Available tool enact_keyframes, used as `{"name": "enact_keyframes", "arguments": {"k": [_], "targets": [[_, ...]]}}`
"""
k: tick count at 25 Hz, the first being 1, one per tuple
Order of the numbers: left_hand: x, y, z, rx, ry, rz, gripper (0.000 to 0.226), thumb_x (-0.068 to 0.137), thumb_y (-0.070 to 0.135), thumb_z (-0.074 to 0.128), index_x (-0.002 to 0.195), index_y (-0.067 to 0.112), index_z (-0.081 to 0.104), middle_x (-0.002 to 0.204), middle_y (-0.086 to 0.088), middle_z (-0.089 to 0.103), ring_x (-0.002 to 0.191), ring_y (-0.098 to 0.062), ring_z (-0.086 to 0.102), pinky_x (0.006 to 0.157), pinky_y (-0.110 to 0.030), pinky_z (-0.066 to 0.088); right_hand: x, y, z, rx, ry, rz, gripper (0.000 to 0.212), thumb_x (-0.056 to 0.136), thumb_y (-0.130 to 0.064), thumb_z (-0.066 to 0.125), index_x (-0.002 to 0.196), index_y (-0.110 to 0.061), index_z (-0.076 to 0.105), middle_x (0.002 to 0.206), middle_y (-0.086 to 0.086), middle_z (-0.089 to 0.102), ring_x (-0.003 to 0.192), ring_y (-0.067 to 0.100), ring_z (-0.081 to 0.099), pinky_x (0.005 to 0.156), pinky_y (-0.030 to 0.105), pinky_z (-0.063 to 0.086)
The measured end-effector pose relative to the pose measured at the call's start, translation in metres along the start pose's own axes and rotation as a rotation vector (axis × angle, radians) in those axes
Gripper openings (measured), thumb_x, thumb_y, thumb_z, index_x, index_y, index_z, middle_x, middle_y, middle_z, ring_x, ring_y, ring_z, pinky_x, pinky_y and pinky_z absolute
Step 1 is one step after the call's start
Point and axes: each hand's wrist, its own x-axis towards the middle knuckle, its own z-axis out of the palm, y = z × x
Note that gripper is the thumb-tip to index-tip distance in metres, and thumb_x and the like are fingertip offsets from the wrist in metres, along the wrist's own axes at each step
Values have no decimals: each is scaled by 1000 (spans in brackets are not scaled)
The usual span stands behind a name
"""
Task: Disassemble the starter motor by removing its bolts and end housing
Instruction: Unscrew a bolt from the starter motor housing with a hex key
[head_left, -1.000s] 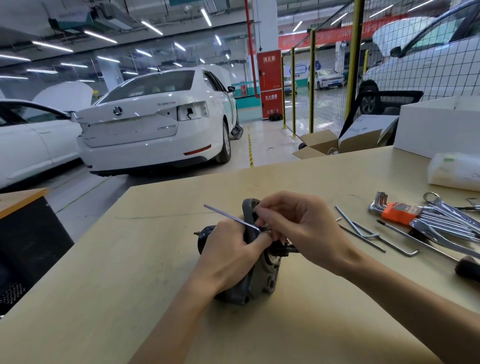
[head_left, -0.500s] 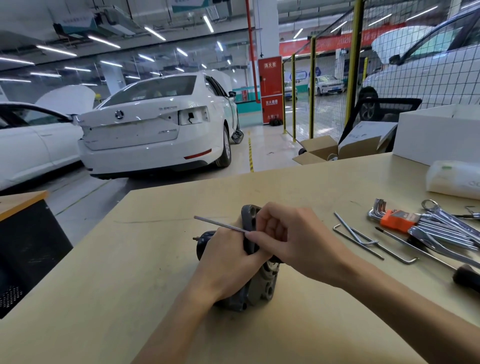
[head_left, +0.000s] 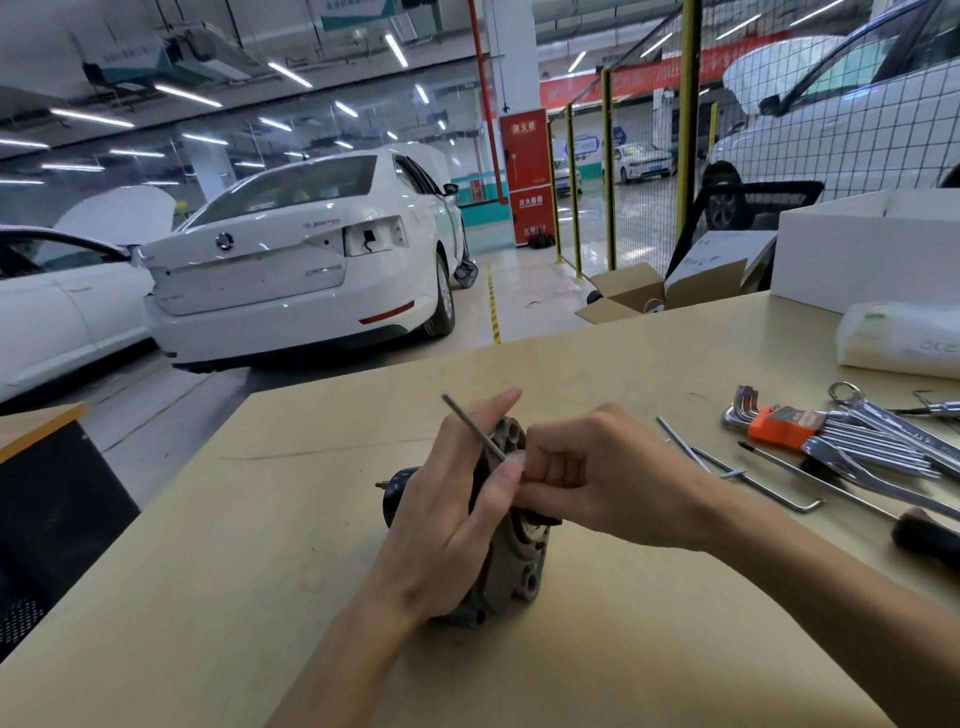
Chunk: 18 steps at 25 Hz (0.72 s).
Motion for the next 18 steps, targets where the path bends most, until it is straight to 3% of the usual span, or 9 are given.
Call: {"name": "enact_keyframes", "arguments": {"k": [3, 5, 7, 9, 12, 14, 16, 18], "targets": [[1, 3, 3, 156, 5, 12, 41, 96, 66, 30, 136, 63, 39, 141, 25, 36, 127, 6, 45, 93, -5, 39, -1, -1, 2, 1, -43, -44, 20, 81, -12, 76, 69, -13, 61, 55, -13, 54, 54, 5, 53, 54, 15, 40], [1, 3, 3, 197, -32, -7, 41, 96, 66, 25, 133, 62, 43, 141, 26, 32, 127, 10, 43, 90, -4, 37, 1, -2, -3, 47, -92, -54, 17, 81, -17, 79, 72, -12, 65, 58, -17, 56, 57, 2, 58, 56, 11, 42], [2, 3, 4, 208, -54, -26, 42, 96, 61, 22, 132, 60, 45, 139, 26, 32, 122, 10, 46, 89, -5, 38, 0, -3, -11, 85, -105, -28, 21, 80, -25, 81, 73, -11, 68, 60, -11, 61, 58, 6, 60, 55, 17, 45], [5, 4, 4, 195, -58, -44, 42, 96, 58, 21, 130, 58, 45, 136, 26, 35, 116, 7, 50, 87, -13, 43, -2, -4, -15, 143, -15, -27, 21, 77, -20, 83, 79, -11, 64, 63, -5, 58, 57, 8, 56, 54, 22, 44], [5, 8, 5, 210, -77, -39, 37, 97, 59, 20, 124, 58, 46, 121, 20, 41, 97, -5, 59, 81, -35, 51, -4, -13, -6, 243, 84, -84, 26, 81, -7, 70, 105, -13, 61, 71, -3, 48, 66, 10, 56, 59, 35, 48], [5, 9, 5, 246, -103, -28, 34, 95, 62, 22, 114, 53, 49, 114, 19, 38, 86, -7, 60, 75, -38, 53, -3, -16, 1, 160, 120, -142, 29, 85, -12, 69, 114, -12, 66, 72, -8, 45, 63, 8, 49, 58, 23, 43], [6, 9, 6, 228, -111, -37, 34, 94, 60, 26, 105, 40, 52, 117, 15, 39, 84, -8, 60, 73, -39, 53, -2, -17, 6, 108, 134, -161, 17, 89, -15, 71, 105, -8, 71, 72, -13, 48, 61, 5, 46, 59, 14, 37], [6, 8, 7, 236, -113, -41, 36, 95, 56, 28, 100, 31, 54, 116, 9, 41, 82, -8, 59, 72, -40, 53, -2, -15, 8, 124, 149, -130, 9, 92, -12, 67, 95, -6, 72, 76, -12, 54, 63, 5, 50, 60, 15, 40]]}}
